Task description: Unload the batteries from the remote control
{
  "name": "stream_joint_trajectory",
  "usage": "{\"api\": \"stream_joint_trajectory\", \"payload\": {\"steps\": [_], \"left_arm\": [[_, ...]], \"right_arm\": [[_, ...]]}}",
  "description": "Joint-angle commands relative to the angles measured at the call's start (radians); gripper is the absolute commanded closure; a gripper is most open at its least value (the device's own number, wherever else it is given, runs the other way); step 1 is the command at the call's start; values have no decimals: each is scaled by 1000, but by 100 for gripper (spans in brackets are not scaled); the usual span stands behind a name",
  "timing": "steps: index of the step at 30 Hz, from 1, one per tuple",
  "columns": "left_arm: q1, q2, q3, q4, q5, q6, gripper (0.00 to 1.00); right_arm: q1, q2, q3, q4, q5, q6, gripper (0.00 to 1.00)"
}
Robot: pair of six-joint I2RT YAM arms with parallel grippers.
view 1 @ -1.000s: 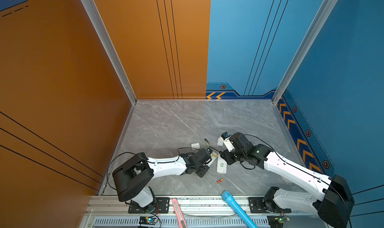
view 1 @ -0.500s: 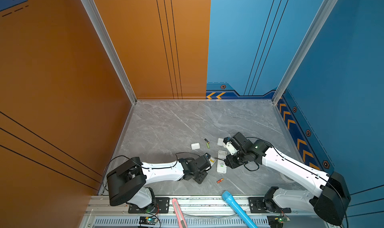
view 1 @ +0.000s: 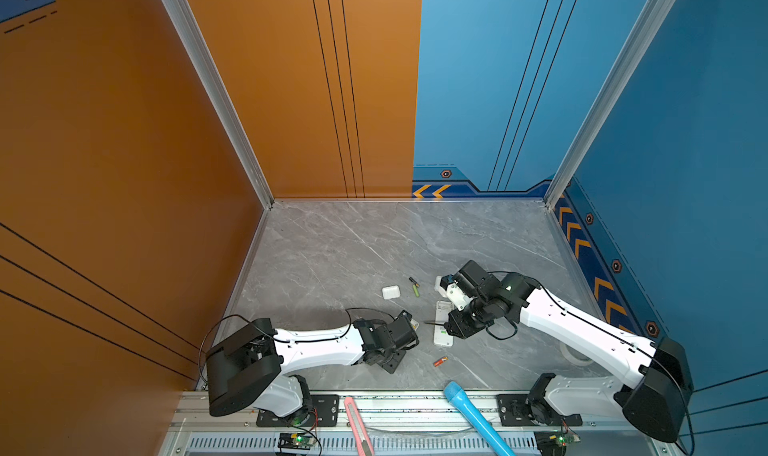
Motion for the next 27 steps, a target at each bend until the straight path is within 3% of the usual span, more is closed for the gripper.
{"api": "stream_joint_trajectory", "payload": {"steps": [1, 4, 9, 18, 21, 27], "left_arm": [[-7, -2, -30, -30, -38, 11, 40], [4, 14, -34, -4, -32, 29, 41], [10, 45, -20, 8, -5, 83, 50], [11, 65, -11, 15, -10, 106, 51], [12, 71, -5, 8, -13, 108, 47], [19, 55, 15, -33, -83, 110, 40]], "right_arm": [[10, 24, 40, -47, -43, -36, 100], [24, 64, 57, -58, -33, -61, 100], [39, 86, 101, -56, 25, -78, 100], [38, 127, 151, -103, 73, -131, 100], [32, 145, 168, -113, 120, -138, 100], [-11, 178, 181, -75, 73, -147, 100]]}}
